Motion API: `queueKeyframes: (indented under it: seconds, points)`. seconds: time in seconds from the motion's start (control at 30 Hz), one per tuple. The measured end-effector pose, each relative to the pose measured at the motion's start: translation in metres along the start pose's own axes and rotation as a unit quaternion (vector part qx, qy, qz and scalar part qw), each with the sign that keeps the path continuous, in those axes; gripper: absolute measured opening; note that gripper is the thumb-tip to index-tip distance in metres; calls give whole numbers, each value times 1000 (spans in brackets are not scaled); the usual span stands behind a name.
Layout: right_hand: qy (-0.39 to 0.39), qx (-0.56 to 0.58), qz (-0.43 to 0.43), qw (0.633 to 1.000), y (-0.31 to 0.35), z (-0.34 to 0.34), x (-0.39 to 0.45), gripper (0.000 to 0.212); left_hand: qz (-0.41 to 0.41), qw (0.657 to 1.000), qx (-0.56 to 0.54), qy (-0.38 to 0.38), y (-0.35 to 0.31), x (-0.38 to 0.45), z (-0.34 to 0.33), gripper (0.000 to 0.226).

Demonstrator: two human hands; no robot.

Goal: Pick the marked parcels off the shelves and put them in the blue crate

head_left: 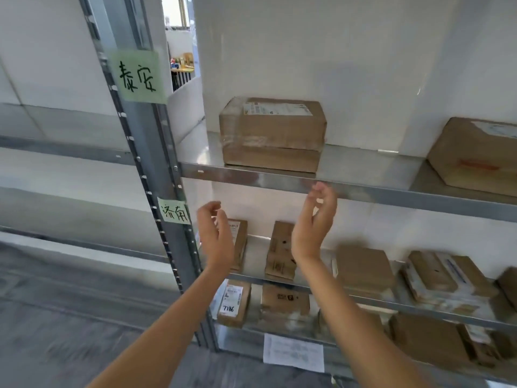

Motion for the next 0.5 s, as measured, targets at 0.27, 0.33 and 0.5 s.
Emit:
queueKeyframes:
  seconds: [0.27,0.33,0.5]
  points:
    - [240,-137,-133,952,-127,-103,-84,27,232,967,77,73,128,17,20,40]
    - [279,-143,-183,932,-152,-127,-100,29,258,958,82,95,150,24,18,40]
    - [311,-165,-288,891,-204,-167,-123,32,270,942,143,141,202,42,17,51]
Point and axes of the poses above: each hand's wrist, its own x-axis towards the middle knuckle, its own z-axis out of the back of the hand, y = z × x, the point moved 9 cm from there along x, towards the middle knuckle, and after that the axes turned 11 degrees about -x, right-handed, at the moved point
